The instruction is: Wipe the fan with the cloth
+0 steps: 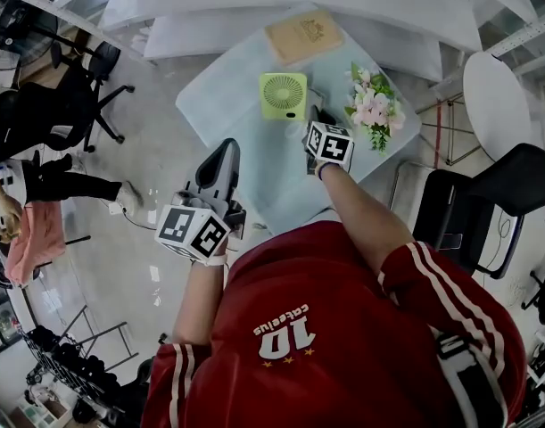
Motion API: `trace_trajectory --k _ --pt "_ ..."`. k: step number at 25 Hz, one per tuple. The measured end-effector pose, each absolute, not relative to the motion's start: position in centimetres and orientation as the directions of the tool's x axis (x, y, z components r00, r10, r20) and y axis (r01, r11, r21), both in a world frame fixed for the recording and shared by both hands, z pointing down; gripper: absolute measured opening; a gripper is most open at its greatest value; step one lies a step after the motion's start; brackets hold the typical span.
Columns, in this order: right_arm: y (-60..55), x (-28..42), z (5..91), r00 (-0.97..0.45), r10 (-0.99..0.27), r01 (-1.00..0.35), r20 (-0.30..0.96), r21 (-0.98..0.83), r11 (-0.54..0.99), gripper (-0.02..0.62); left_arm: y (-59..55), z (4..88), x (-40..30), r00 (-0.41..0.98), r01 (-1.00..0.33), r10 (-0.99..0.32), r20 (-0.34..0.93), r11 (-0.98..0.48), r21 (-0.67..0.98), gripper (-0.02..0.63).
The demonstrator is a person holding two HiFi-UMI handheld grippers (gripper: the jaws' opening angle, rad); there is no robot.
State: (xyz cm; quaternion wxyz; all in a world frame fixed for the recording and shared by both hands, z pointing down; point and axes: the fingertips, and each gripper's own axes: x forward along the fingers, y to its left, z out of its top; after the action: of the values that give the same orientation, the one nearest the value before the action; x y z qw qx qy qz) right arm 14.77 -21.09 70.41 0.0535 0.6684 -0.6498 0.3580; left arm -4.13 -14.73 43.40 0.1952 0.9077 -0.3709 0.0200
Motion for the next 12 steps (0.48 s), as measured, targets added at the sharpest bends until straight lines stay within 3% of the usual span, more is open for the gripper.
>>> trace_trajectory --k 12 --pt "-20.3 12.2 70.6 -0.141 -0.835 -0.915 0.531 -0.393 -0.096 0.012 -14.3 43.7 -5.0 0.717 -0.687 -0.672 0.187 -0.637 0.349 0.004"
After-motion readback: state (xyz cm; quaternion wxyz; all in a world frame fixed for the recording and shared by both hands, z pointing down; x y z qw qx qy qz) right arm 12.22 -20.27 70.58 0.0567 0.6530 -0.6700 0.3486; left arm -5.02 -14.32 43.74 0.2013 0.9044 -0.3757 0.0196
